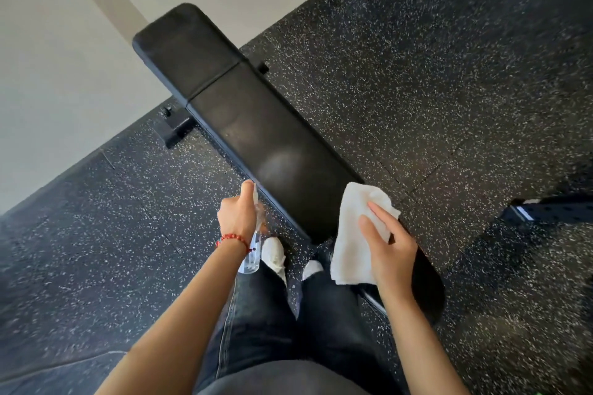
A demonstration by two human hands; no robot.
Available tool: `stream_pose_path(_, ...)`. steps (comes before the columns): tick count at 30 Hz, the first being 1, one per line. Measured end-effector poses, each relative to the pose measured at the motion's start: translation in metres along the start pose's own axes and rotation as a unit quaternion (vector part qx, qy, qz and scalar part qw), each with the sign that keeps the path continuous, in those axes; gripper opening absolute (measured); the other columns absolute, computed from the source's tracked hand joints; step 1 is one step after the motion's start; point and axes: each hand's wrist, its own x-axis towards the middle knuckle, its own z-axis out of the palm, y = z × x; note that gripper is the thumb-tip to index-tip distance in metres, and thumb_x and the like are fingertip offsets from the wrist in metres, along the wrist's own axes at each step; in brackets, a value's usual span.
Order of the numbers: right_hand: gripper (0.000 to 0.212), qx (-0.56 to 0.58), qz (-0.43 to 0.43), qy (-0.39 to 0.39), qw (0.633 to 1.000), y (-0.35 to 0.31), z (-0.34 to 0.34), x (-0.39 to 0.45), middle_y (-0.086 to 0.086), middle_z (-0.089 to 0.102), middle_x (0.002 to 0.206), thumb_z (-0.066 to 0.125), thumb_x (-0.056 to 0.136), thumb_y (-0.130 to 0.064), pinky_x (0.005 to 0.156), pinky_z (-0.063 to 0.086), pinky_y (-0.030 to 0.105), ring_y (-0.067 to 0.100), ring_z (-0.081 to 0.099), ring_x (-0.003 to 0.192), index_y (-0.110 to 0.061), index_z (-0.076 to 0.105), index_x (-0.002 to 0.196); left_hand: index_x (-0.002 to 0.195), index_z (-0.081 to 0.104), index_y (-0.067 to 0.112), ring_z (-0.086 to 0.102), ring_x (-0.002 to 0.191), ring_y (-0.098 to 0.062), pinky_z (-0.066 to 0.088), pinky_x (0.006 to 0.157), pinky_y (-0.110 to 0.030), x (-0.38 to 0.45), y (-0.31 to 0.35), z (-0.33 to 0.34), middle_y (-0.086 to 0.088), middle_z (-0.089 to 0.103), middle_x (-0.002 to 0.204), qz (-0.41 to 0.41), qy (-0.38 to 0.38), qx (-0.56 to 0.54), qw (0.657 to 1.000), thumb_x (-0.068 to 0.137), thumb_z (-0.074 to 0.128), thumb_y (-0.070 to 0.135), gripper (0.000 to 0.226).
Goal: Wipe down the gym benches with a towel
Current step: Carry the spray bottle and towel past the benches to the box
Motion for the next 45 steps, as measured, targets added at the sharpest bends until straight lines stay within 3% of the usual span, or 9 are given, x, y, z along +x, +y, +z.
stream_pose_path(8,0.025,-0.004,-0.023,-0.041,0.999,-0.031,0.045,0.061,-0.022,0.065,0.103,0.069,0.082,-0.015,0.084,0.041,0.004,-0.009,0.056,0.102,-0.034,0.068,0.097,0.051,0.046,0.010,0.050,0.055,-0.022,0.041,0.061,-0.035,0.043,0.036,-0.015,-0.008,0.055,0.057,-0.015,0.067,-0.020,0.997,0.082,0.046,0.062,0.061)
stream_pose_path(14,0.025,-0.014,-0.049,-0.083,0.995,-0.062,0.081,0.098,-0.023,0.063,0.103,0.070,0.081,-0.016,0.091,0.042,0.016,-0.006,0.056,0.105,-0.034,0.068,0.098,0.051,0.048,0.012,0.047,0.050,-0.019,0.038,0.055,-0.030,0.065,0.072,-0.021,-0.004,0.051,0.052,-0.003,0.088,-0.067,0.994,0.080,0.046,0.055,0.052)
stream_pose_path(18,0.024,-0.037,-0.054,-0.104,0.992,-0.076,0.101,0.113,-0.029,0.062,0.100,0.070,0.081,-0.020,0.084,0.040,0.004,-0.013,0.055,0.100,-0.037,0.067,0.097,0.054,0.047,0.010,0.044,0.052,-0.019,0.034,0.050,-0.028,0.080,0.089,-0.024,-0.003,0.049,0.054,0.005,0.103,-0.067,0.992,0.087,0.045,0.046,0.049)
stream_pose_path(22,0.027,-0.038,-0.060,-0.106,0.992,-0.090,0.126,0.122,-0.027,0.061,0.100,0.070,0.080,-0.016,0.081,0.039,0.000,-0.018,0.054,0.097,-0.036,0.066,0.099,0.041,0.035,0.015,0.038,0.043,-0.016,0.028,0.047,-0.029,0.100,0.110,-0.037,0.002,0.042,0.041,-0.002,0.122,-0.079,0.989,0.086,0.048,0.050,0.058)
stream_pose_path(28,0.028,-0.040,-0.057,-0.095,0.993,-0.107,0.195,0.134,-0.022,0.063,0.101,0.070,0.080,-0.015,0.082,0.041,0.003,-0.012,0.056,0.099,-0.037,0.066,0.098,0.045,0.033,0.016,0.034,0.044,-0.017,0.028,0.048,-0.029,0.166,0.138,-0.070,0.001,0.040,0.045,0.004,0.089,-0.075,0.993,0.083,0.047,0.053,0.054)
stream_pose_path(33,0.027,-0.023,-0.047,-0.077,0.996,-0.128,0.269,0.130,-0.024,0.063,0.102,0.070,0.081,-0.016,0.077,0.039,0.000,-0.014,0.055,0.100,-0.040,0.067,0.094,0.055,0.046,0.009,0.046,0.054,-0.021,0.042,0.060,-0.037,0.232,0.167,-0.107,-0.009,0.053,0.057,-0.001,0.035,-0.083,0.996,0.073,0.044,0.055,0.049)
stream_pose_path(38,0.027,-0.014,-0.043,-0.049,0.998,-0.144,0.335,0.123,-0.025,0.063,0.101,0.069,0.081,-0.013,0.077,0.039,0.000,-0.014,0.055,0.099,-0.033,0.068,0.099,0.041,0.034,0.017,0.038,0.044,-0.018,0.029,0.048,-0.031,0.290,0.197,-0.147,0.001,0.041,0.043,0.022,0.051,-0.039,0.998,0.076,0.047,0.062,0.058)
stream_pose_path(42,0.024,-0.020,-0.034,-0.045,0.998,-0.153,0.375,0.124,-0.027,0.063,0.098,0.070,0.081,-0.015,0.078,0.040,0.001,-0.013,0.055,0.099,-0.030,0.069,0.099,0.046,0.039,0.013,0.042,0.047,-0.020,0.034,0.051,-0.031,0.327,0.215,-0.173,-0.004,0.046,0.050,0.006,0.039,-0.044,0.998,0.065,0.041,0.063,0.053)
stream_pose_path(45,0.026,-0.026,-0.037,-0.049,0.998,-0.161,0.398,0.130,-0.025,0.064,0.097,0.070,0.080,-0.015,0.080,0.042,0.002,-0.012,0.056,0.100,-0.037,0.068,0.095,0.047,0.036,0.016,0.038,0.049,-0.019,0.033,0.054,-0.030,0.350,0.218,-0.189,-0.002,0.042,0.049,0.011,0.036,-0.047,0.998,0.070,0.040,0.057,0.048)
